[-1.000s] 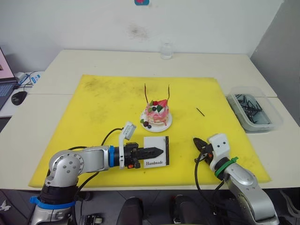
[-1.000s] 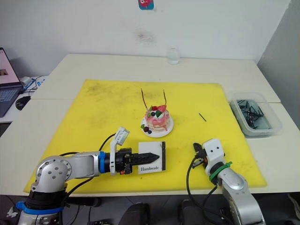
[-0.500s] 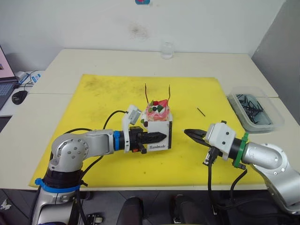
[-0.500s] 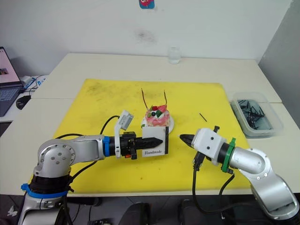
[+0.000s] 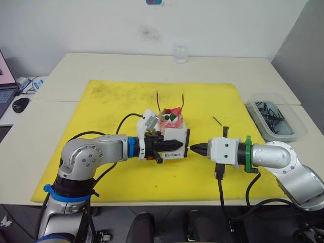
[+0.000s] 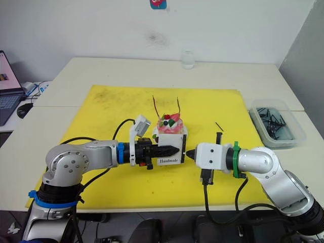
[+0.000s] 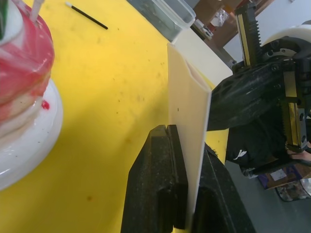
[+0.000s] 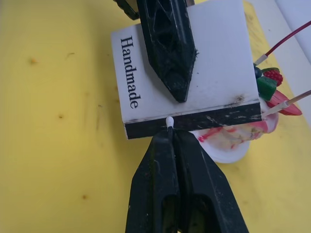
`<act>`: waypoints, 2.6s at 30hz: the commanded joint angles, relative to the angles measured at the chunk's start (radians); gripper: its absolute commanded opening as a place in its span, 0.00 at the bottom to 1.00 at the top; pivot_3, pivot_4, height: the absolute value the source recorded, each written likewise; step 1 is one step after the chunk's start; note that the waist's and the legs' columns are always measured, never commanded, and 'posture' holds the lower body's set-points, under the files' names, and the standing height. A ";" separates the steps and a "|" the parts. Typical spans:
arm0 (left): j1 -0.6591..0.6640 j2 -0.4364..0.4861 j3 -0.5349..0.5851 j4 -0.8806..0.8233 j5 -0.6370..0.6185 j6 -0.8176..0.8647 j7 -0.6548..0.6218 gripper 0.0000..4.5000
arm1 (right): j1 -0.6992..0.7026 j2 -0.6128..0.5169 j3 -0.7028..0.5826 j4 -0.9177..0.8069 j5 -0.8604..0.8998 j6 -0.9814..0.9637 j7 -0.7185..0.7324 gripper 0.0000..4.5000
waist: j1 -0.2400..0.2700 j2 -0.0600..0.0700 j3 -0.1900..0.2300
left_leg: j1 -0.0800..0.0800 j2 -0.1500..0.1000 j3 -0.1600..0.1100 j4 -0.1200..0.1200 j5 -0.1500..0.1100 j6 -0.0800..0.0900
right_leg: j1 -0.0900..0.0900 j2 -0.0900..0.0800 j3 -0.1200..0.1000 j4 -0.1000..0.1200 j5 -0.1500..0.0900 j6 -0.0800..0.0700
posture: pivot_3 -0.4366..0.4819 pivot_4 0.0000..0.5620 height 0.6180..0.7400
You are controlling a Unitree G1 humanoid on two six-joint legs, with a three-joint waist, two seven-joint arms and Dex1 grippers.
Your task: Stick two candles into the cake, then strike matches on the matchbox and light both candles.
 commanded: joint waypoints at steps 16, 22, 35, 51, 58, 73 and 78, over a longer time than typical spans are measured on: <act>0.006 -0.012 -0.001 -0.047 0.064 -0.022 -0.030 0.00 | -0.084 0.040 0.017 0.079 -0.097 -0.103 0.025 0.01 | 0.000 0.000 0.000 | 0.000 0.000 0.000 0.000 0.000 0.000 | 0.000 0.000 0.000 0.001 0.000 0.000 | 0.48 0.27 1.00; 0.005 -0.017 0.000 -0.047 0.069 -0.020 -0.031 0.00 | -0.096 0.054 0.037 0.099 -0.126 -0.105 0.034 0.01 | 0.000 0.000 0.000 | 0.000 0.000 0.000 0.000 0.000 0.000 | 0.000 0.000 0.000 0.001 0.000 0.000 | 0.48 0.27 1.00; 0.000 -0.030 -0.012 -0.050 0.073 -0.021 -0.047 0.00 | -0.091 0.083 0.058 0.124 -0.162 -0.119 0.045 0.01 | 0.000 0.000 0.000 | 0.000 0.000 0.000 0.001 0.000 0.000 | 0.000 0.000 0.000 0.002 0.000 0.000 | 0.48 0.27 1.00; -0.267 0.068 0.168 0.056 0.206 -0.201 -0.056 0.00 | -0.004 -0.041 0.099 0.078 -0.096 -0.301 0.280 0.01 | 0.002 -0.002 0.005 | -0.001 0.000 0.000 0.002 0.000 0.000 | 0.000 0.003 -0.002 0.003 0.000 0.000 | 0.48 0.27 1.00; -0.180 0.070 0.269 -0.109 0.011 -0.035 0.021 0.00 | -0.064 -0.008 0.036 0.104 -0.042 -0.223 0.258 0.01 | -0.003 -0.003 0.005 | 0.002 0.001 0.000 0.001 0.000 -0.001 | 0.001 0.000 0.000 0.003 0.000 0.001 | 0.48 0.27 1.00; 0.097 0.227 0.223 -0.172 -0.014 -0.031 -0.090 0.00 | -0.107 0.046 -0.023 0.067 -0.018 -0.080 0.175 0.01 | -0.005 -0.003 0.005 | 0.002 0.001 0.000 0.002 0.001 -0.002 | 0.001 -0.001 0.000 0.003 0.001 0.001 | 0.48 0.27 1.00; 0.300 0.285 0.199 -0.164 0.064 -0.094 -0.160 0.00 | -0.210 0.115 -0.016 0.073 -0.014 0.006 0.120 0.01 | -0.005 -0.003 0.006 | 0.002 0.002 0.000 0.001 0.001 -0.002 | 0.000 0.000 0.000 0.004 0.000 0.000 | 0.48 0.27 1.00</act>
